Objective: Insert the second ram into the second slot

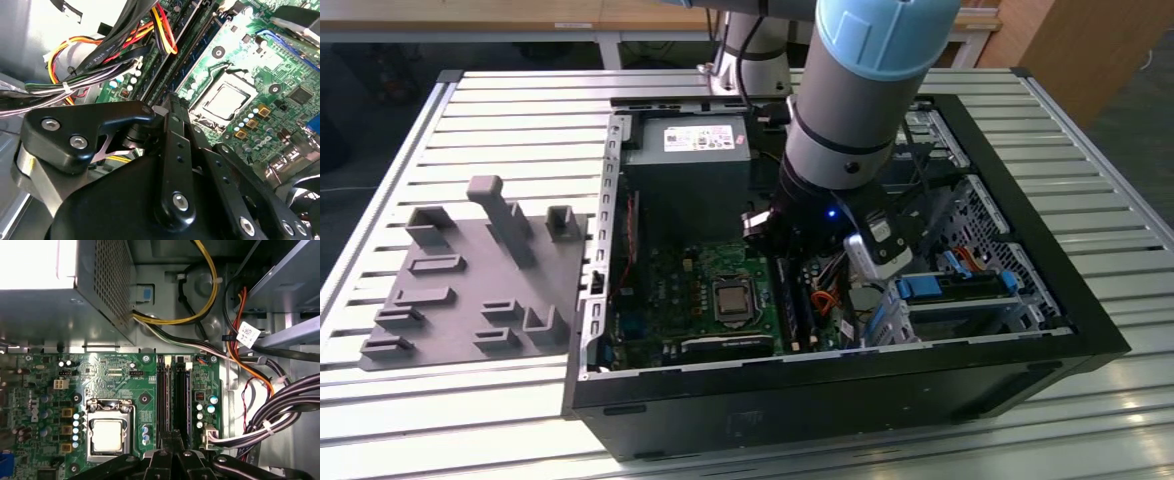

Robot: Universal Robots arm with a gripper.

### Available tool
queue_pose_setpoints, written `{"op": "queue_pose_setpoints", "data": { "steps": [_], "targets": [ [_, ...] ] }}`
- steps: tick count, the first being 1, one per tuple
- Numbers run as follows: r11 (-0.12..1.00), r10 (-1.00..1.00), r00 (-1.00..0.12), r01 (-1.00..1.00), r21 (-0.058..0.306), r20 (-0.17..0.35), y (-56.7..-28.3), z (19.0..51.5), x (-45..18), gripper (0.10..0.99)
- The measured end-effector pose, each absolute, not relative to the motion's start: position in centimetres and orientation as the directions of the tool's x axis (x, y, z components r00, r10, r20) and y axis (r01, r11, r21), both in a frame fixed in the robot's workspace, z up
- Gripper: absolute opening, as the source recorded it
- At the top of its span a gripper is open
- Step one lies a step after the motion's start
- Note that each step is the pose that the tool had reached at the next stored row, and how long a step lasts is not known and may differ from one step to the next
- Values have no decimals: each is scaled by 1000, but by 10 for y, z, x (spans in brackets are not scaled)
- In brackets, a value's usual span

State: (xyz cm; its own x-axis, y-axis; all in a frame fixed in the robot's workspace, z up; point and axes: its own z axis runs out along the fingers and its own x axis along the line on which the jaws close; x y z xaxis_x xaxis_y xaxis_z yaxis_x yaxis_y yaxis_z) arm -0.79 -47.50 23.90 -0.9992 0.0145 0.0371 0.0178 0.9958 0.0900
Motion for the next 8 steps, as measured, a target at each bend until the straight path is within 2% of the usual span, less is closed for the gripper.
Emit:
{"op": "queue_pose_setpoints", "data": {
  "steps": [8],
  "targets": [
    [997,15,-999,18,77,37,-475,234,-8,106]
  ]
}}
